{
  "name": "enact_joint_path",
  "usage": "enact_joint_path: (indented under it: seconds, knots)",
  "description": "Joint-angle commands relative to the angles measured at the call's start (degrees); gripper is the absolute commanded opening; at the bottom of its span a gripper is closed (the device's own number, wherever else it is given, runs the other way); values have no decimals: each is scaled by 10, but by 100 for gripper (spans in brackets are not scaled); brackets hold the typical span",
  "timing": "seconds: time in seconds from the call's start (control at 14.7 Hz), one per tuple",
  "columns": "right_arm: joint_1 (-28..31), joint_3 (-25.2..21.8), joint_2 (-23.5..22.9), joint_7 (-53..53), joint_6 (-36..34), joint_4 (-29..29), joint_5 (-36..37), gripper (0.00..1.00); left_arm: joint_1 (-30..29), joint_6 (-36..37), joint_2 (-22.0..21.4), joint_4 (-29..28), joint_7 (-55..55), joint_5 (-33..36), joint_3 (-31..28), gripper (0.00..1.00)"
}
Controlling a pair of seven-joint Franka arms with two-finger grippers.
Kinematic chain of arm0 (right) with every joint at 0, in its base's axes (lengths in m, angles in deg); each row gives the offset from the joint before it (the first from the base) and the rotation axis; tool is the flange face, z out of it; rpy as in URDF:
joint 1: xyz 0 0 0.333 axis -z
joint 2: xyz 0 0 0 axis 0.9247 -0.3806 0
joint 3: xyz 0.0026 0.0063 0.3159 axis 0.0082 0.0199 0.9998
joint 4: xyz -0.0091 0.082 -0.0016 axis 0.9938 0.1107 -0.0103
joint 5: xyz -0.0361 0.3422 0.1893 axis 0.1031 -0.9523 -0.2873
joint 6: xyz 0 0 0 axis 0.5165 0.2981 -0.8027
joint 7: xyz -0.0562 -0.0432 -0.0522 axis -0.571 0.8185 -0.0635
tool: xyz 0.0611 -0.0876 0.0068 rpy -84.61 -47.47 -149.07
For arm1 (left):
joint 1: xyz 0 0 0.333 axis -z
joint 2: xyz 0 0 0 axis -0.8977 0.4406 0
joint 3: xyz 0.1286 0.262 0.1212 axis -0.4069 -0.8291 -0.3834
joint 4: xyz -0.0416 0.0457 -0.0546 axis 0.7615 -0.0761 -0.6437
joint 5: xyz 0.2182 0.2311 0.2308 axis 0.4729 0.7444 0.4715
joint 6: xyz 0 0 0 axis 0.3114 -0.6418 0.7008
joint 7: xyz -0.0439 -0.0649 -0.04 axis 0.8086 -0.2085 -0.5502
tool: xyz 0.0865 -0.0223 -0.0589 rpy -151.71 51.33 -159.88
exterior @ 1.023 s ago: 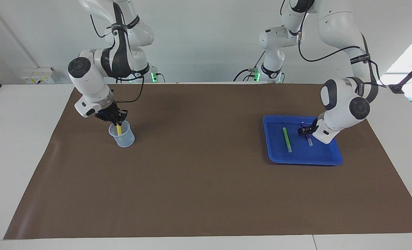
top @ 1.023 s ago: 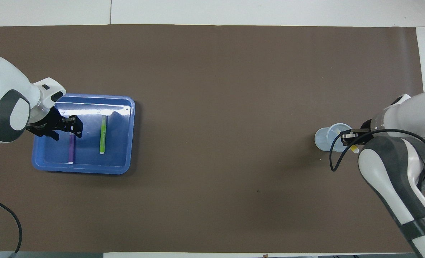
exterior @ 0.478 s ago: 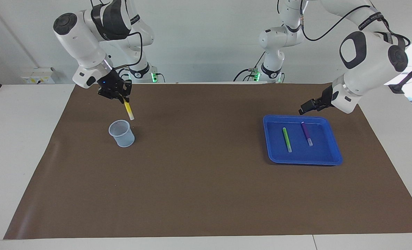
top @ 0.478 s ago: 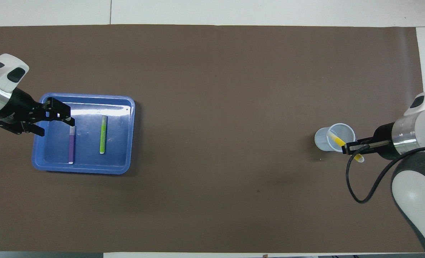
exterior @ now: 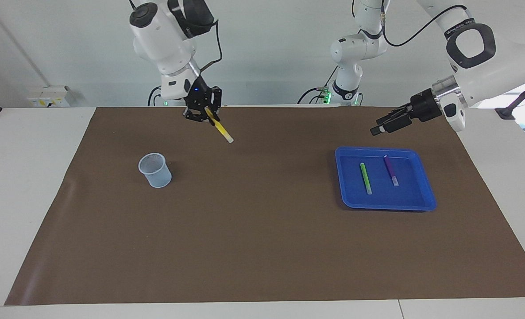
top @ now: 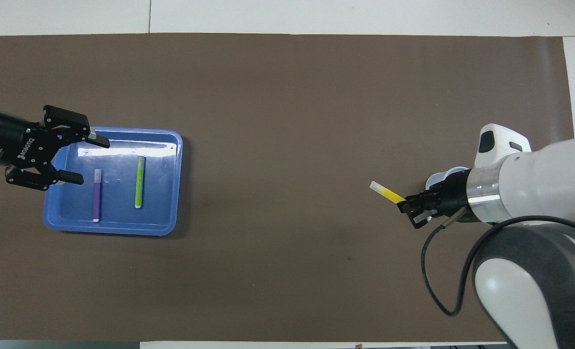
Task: Right arm passes pens to left for tray arrangement
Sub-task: 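Grasp the yellow pen from the cup with the right gripper, then bring the yellow pen to the left gripper and close the left gripper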
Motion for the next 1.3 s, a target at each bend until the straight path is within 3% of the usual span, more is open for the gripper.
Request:
enact_joint_path:
  seconds: [0.0, 0.41, 0.55, 0.75, 0.96, 1.23]
  knots:
    - [6, 50, -13, 20, 37, 28, -20, 0, -4, -38, -70, -108, -30, -79, 1, 96]
    - [5, 117, -87, 35, 67, 160, -25, 0, 48, -180, -199, -264, -69, -183, 5, 96]
    - [4, 137, -99, 35, 107, 167, -25, 0, 76, -237, -214, -272, -104, -206, 5, 96]
    - [4, 163, -140, 34, 137, 191, -19, 0, 87, -264, -230, -272, -135, -221, 8, 96]
    - [0, 176, -145, 34, 152, 191, -16, 0, 113, -312, -245, -281, -137, -237, 8, 96]
    - [-5, 202, -155, 32, 179, 192, -4, 0, 207, -431, -280, -329, -140, -240, 7, 96]
